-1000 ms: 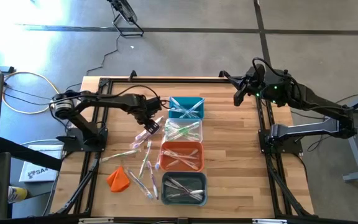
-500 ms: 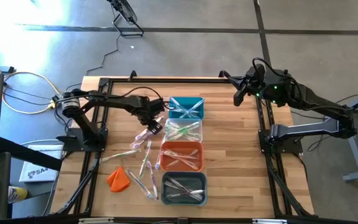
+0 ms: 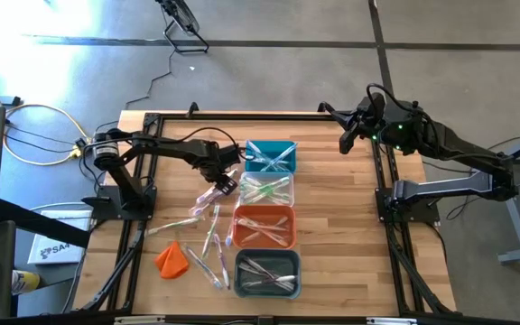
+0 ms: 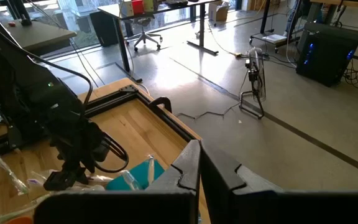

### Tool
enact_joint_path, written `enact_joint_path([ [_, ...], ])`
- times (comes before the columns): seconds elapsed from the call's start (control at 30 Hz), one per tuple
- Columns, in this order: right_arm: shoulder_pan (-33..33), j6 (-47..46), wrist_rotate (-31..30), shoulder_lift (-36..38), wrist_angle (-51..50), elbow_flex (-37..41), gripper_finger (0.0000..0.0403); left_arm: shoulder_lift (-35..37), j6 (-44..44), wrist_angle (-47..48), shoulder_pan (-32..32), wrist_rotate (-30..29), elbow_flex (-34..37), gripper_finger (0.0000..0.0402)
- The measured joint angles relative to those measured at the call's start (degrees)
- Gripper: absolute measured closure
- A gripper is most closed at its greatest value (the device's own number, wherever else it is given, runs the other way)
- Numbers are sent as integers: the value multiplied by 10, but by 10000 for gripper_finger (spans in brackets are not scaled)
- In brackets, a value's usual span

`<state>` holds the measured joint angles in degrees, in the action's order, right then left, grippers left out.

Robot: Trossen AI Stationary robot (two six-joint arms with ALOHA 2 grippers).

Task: Pick & Place Toothbrushes
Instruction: Put the violet toothbrush into the green bin

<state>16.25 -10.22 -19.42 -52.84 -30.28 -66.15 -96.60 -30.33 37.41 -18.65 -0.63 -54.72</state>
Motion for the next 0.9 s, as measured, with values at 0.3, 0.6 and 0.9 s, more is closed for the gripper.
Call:
enact_joint_path([
  [0.3, 0, 0, -2, 0, 0, 0, 399, -2, -4, 5, -1, 17, -10, 229],
  [0.6, 0, 0, -2, 0, 0, 0, 399, -3, -11, -44, -1, 16, -20, 229],
  [0.9, 0, 0, -1, 0, 0, 0, 399, -3, -31, -45, -1, -34, -19, 229],
])
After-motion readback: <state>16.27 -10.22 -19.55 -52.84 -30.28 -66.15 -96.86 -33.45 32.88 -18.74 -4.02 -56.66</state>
